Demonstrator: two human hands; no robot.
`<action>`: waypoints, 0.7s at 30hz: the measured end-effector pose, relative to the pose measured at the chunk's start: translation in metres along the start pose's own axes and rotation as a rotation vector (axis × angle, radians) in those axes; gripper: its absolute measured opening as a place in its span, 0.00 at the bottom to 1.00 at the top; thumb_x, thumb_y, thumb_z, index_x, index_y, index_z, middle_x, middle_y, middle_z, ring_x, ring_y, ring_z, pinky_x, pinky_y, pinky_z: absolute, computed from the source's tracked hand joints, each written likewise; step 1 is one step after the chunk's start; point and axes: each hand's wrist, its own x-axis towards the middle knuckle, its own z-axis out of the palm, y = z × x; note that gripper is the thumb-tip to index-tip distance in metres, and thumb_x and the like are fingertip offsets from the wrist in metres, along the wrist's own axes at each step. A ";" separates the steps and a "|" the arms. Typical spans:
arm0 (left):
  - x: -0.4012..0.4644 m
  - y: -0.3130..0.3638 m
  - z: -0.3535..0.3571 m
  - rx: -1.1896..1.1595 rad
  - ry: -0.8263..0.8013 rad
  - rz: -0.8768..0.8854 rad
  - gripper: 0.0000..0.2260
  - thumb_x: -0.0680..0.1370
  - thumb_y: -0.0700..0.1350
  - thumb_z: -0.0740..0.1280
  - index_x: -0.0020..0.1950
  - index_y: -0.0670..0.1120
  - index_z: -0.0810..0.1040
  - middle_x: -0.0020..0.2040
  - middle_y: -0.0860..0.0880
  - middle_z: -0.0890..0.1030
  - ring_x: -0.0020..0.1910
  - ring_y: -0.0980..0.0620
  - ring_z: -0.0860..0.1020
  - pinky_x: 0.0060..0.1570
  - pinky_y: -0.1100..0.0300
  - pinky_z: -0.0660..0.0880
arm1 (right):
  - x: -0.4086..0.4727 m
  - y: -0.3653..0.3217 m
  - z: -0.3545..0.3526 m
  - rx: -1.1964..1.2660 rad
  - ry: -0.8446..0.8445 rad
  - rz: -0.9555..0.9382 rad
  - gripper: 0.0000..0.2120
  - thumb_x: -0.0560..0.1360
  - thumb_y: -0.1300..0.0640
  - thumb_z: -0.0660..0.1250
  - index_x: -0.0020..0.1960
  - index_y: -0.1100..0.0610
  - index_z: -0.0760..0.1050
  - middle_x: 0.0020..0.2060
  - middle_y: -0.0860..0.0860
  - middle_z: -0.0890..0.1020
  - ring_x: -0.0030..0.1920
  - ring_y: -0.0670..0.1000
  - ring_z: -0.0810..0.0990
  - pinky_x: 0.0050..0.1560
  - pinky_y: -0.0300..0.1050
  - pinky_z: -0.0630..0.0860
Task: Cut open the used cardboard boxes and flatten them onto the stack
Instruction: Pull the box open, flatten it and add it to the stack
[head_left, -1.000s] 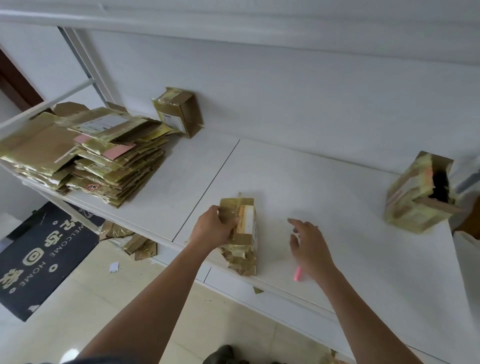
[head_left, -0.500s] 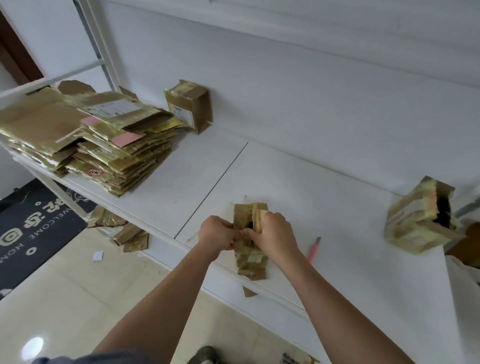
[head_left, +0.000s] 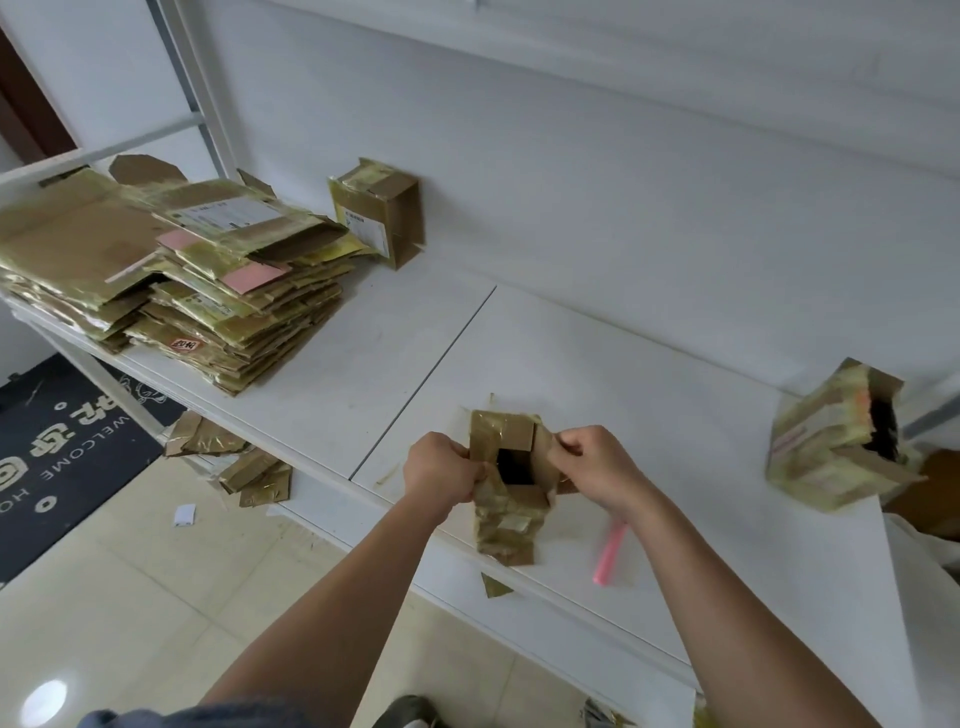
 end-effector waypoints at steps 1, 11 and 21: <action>0.000 0.000 -0.001 0.002 -0.001 0.003 0.03 0.70 0.39 0.74 0.37 0.41 0.84 0.36 0.43 0.85 0.31 0.48 0.83 0.42 0.51 0.83 | 0.000 0.003 -0.003 0.065 -0.018 0.020 0.19 0.80 0.57 0.64 0.38 0.71 0.68 0.32 0.56 0.70 0.35 0.52 0.71 0.42 0.53 0.80; -0.012 0.006 0.008 0.215 0.041 0.103 0.06 0.72 0.43 0.72 0.44 0.41 0.85 0.33 0.45 0.81 0.28 0.50 0.75 0.28 0.63 0.71 | -0.009 0.000 -0.018 0.278 -0.043 0.275 0.08 0.80 0.60 0.62 0.58 0.56 0.74 0.48 0.54 0.82 0.42 0.50 0.82 0.38 0.42 0.79; -0.021 0.014 0.011 0.395 0.142 0.250 0.05 0.75 0.50 0.70 0.44 0.51 0.84 0.30 0.53 0.77 0.28 0.54 0.71 0.24 0.64 0.63 | 0.002 -0.005 -0.003 -0.190 0.393 -0.046 0.14 0.80 0.59 0.64 0.40 0.68 0.75 0.35 0.61 0.79 0.36 0.55 0.76 0.36 0.46 0.68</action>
